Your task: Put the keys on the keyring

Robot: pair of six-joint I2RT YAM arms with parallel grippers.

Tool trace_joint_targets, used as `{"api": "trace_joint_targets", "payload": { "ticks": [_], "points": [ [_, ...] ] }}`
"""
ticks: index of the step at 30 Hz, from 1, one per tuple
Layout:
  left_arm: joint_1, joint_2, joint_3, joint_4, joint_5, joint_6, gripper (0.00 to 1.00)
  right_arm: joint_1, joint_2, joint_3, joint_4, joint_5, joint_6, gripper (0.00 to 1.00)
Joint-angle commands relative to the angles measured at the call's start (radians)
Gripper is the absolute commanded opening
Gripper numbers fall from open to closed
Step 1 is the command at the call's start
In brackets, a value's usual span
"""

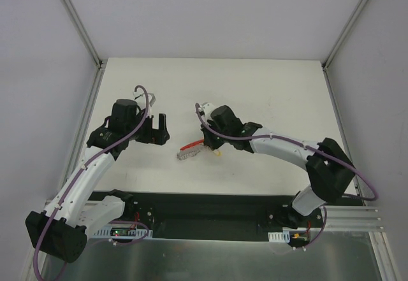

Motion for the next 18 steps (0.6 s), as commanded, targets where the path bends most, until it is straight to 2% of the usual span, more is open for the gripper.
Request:
{"api": "trace_joint_targets", "payload": {
  "ticks": [1,9,18],
  "points": [
    [0.01,-0.028,-0.019,0.098,0.223,0.068,0.99,0.006,-0.145,0.055,0.006,-0.048,-0.163,0.01],
    [0.005,-0.011,0.021,0.261,0.547,0.109,0.98,-0.009,-0.323,0.034,0.038,-0.132,-0.318,0.01],
    [-0.062,0.065,0.097,0.422,0.699,0.15,0.97,-0.115,-0.476,-0.014,0.126,-0.394,-0.368,0.01]
  ]
}}
